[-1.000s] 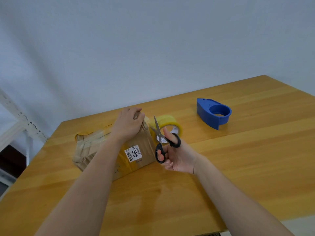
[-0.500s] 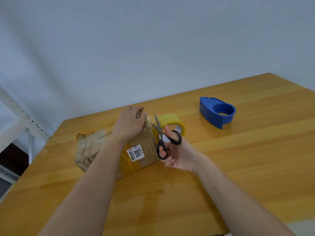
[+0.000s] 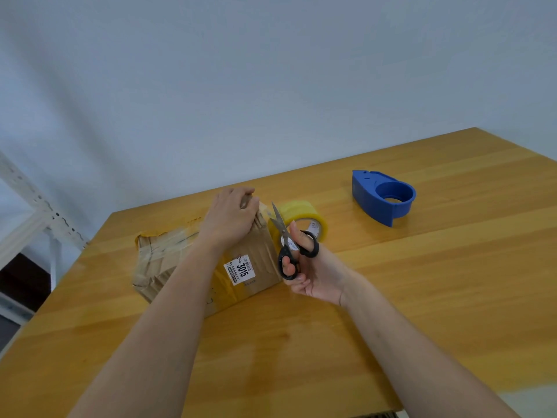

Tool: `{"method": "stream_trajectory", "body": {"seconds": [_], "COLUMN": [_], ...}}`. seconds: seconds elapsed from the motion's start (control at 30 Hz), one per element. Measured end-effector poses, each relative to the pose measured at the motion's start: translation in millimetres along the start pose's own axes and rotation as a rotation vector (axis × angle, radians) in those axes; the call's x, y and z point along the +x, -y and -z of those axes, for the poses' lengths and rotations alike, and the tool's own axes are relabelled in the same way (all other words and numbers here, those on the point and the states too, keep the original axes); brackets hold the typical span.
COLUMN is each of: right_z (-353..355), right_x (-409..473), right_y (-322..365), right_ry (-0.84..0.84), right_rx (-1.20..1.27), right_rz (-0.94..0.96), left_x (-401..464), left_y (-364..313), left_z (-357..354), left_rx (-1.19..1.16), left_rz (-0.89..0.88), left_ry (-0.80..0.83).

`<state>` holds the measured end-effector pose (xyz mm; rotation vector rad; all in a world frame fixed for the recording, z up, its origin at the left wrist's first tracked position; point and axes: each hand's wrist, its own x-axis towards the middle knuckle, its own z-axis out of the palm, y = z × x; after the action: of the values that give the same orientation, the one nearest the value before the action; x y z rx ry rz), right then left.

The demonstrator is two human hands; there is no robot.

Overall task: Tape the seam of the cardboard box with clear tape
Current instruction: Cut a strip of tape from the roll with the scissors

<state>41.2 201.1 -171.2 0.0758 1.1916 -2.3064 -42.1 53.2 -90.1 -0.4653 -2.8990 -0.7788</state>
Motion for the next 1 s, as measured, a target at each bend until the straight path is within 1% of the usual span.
{"method": "stream_trajectory", "body": {"seconds": [0.43, 0.67, 0.8, 1.0], "right_z": [-6.0, -5.7, -6.6, -1.3], "right_x": [-2.0, -4.2, -6.0, -3.6], "right_y": [-2.9, -3.2, -3.1, -4.3], "right_ry": [-0.023, -0.086, -0.095, -0.044], "right_rx": [0.001, -0.033, -0.032, 0.042], "right_rz": [0.033, 0.044, 0.054, 0.067], "left_x": [-0.6, -0.2, -1.0, -2.4], "left_y": [0.2, -0.5, -1.1, -3.2], "left_z": [0.3, 0.2, 0.5, 0.3], "left_rx": [-0.004, -0.001, 0.004, -0.003], "left_rz": [0.0, 0.004, 0.006, -0.001], "left_ry": [0.003, 0.0, 0.003, -0.003]}}
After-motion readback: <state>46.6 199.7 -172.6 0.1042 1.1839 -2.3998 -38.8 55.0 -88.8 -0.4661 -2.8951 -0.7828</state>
